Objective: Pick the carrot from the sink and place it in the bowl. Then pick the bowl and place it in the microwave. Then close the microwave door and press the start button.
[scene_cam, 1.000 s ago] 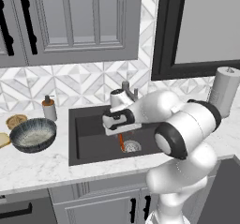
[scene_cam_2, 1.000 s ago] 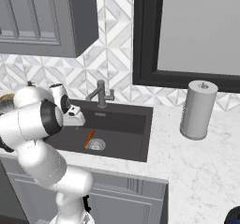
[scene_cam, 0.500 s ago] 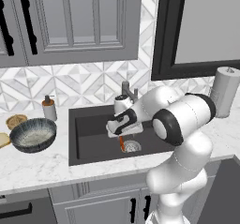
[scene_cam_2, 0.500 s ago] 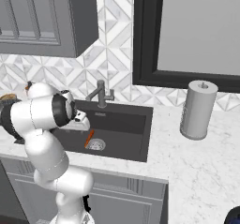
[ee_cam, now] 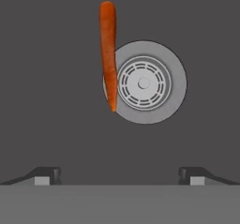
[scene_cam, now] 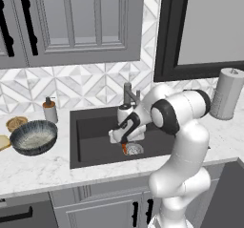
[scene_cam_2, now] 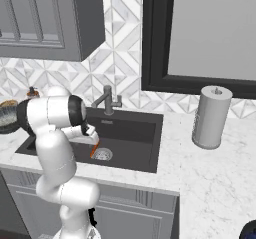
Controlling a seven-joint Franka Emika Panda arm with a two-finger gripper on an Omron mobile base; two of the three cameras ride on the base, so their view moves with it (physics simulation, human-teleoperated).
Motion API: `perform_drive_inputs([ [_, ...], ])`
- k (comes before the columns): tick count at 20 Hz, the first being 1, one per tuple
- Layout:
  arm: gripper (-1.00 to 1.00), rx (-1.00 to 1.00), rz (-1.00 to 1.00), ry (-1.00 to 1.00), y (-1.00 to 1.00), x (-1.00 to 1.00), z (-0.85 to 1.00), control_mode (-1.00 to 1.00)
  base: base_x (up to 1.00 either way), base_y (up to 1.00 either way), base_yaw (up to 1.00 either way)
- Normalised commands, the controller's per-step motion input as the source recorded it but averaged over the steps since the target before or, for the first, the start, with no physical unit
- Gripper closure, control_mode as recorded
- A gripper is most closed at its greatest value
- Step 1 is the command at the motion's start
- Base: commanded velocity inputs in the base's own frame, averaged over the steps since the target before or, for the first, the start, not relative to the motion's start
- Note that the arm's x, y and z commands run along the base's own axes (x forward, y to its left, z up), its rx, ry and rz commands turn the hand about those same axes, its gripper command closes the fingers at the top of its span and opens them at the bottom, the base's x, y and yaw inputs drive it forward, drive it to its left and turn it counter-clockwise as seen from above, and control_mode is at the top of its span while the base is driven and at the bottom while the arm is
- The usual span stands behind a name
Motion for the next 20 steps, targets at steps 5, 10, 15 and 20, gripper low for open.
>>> perform_drive_inputs([
  [5,-1.0,0.0,0.0,0.0,0.0,0.43,-0.17,-1.0,0.0,0.0,0.0],
  [10,-1.0,0.0,0.0,0.0,0.0,0.32,-0.34,-1.0,0.0,0.0,0.0],
  [15,-1.0,0.0,0.0,0.0,0.03,0.41,-0.37,-1.0,0.0,0.0,0.0],
  [20,-1.0,0.0,0.0,0.0,0.0,0.52,-0.34,-1.0,0.0,0.0,0.0],
])
